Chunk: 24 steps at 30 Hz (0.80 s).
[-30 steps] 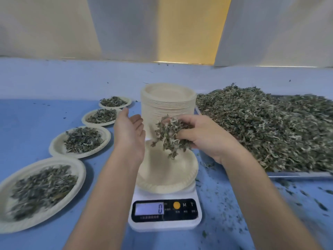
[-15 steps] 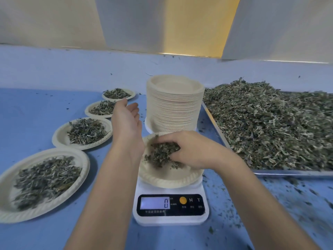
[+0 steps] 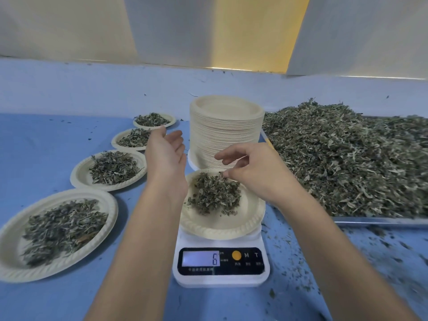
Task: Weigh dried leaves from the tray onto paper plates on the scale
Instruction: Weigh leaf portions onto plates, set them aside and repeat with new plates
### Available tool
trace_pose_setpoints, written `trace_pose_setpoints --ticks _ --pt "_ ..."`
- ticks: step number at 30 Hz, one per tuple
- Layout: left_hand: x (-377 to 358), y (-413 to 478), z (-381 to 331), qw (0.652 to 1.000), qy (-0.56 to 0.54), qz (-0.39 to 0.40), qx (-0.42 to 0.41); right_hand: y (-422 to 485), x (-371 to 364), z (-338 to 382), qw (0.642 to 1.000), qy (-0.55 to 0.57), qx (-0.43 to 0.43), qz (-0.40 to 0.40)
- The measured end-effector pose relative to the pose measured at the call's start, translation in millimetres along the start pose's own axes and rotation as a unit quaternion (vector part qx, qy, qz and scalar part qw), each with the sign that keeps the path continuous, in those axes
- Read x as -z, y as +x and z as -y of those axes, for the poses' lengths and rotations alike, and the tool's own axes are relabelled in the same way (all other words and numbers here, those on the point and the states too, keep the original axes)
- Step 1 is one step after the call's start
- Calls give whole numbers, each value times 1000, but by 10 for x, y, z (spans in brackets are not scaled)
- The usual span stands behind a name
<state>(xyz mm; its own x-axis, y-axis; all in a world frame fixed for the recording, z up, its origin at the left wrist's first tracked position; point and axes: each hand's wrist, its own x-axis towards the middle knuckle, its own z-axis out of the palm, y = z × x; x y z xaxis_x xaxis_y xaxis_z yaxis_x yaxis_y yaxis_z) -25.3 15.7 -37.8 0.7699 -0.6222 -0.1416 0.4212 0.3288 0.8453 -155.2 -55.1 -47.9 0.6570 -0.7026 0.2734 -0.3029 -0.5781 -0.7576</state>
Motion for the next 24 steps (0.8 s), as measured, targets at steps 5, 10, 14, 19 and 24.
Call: trace_pose_setpoints --ticks 5,10,14,19,24 --pt "-21 -14 15 1000 4 10 7 -5 -25 -10 998 46 -20 41" --pt "-48 -22 33 999 14 25 21 6 -37 -21 999 30 -17 26" --pt "-58 -32 49 999 13 30 24 -7 -57 -23 999 -1 -15 31" --pt "-61 -31 51 999 9 32 25 2 -51 -16 1000 2 -9 -5" --pt "-80 -45 39 998 -14 55 33 20 -51 -48 999 33 -10 -37"
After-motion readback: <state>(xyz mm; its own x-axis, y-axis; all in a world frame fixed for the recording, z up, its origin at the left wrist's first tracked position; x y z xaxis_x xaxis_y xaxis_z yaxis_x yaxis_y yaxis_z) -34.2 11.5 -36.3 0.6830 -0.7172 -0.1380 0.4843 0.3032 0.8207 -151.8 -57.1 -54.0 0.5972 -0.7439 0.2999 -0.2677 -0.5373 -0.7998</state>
